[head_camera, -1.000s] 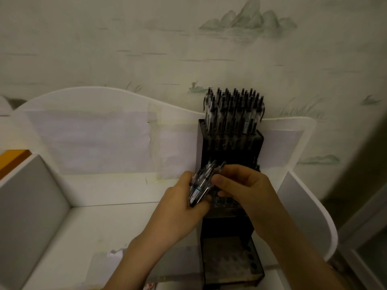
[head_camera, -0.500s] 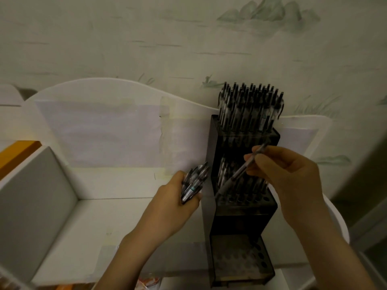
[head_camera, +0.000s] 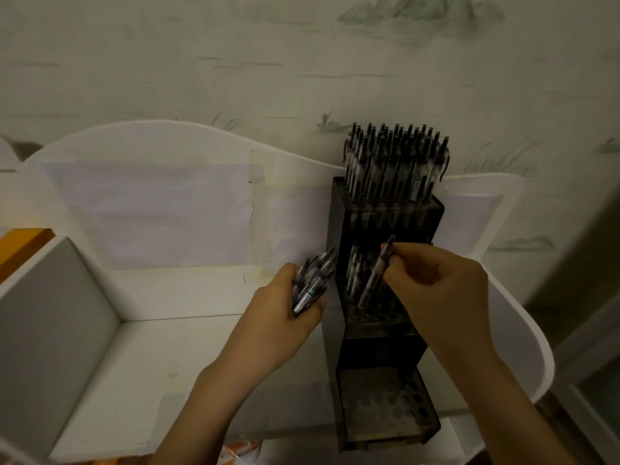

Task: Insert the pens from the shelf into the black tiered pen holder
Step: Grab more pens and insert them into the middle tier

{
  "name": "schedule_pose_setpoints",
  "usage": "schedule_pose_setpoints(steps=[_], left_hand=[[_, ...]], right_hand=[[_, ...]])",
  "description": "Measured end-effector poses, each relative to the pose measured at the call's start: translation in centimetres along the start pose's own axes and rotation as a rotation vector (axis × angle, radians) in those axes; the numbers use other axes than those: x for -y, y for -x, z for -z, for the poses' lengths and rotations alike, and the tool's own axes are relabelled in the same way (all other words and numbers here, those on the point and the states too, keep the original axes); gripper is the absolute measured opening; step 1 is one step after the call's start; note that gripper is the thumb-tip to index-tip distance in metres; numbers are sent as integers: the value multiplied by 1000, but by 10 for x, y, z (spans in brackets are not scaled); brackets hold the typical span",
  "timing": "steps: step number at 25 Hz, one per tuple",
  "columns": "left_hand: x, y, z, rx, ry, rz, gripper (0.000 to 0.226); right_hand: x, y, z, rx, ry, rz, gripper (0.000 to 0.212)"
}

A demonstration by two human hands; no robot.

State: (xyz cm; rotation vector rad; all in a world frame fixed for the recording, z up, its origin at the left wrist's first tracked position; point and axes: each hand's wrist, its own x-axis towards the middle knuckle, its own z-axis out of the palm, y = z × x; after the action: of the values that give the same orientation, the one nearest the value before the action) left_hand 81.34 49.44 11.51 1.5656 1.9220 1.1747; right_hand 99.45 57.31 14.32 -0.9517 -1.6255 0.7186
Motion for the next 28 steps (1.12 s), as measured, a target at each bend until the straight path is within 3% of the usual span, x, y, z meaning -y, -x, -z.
schedule_pose_setpoints(steps=[22, 26, 28], left_hand=[[-11, 6, -4, 16, 82, -14, 13], [-17, 8, -9, 38, 78, -29, 17], [-20, 8, -13, 48, 76, -43, 17]], right_hand=[[-22, 11, -9, 111, 200, 5, 11], [-9, 13, 1, 69, 151, 78, 7], [0, 14, 4, 140, 82, 62, 7]])
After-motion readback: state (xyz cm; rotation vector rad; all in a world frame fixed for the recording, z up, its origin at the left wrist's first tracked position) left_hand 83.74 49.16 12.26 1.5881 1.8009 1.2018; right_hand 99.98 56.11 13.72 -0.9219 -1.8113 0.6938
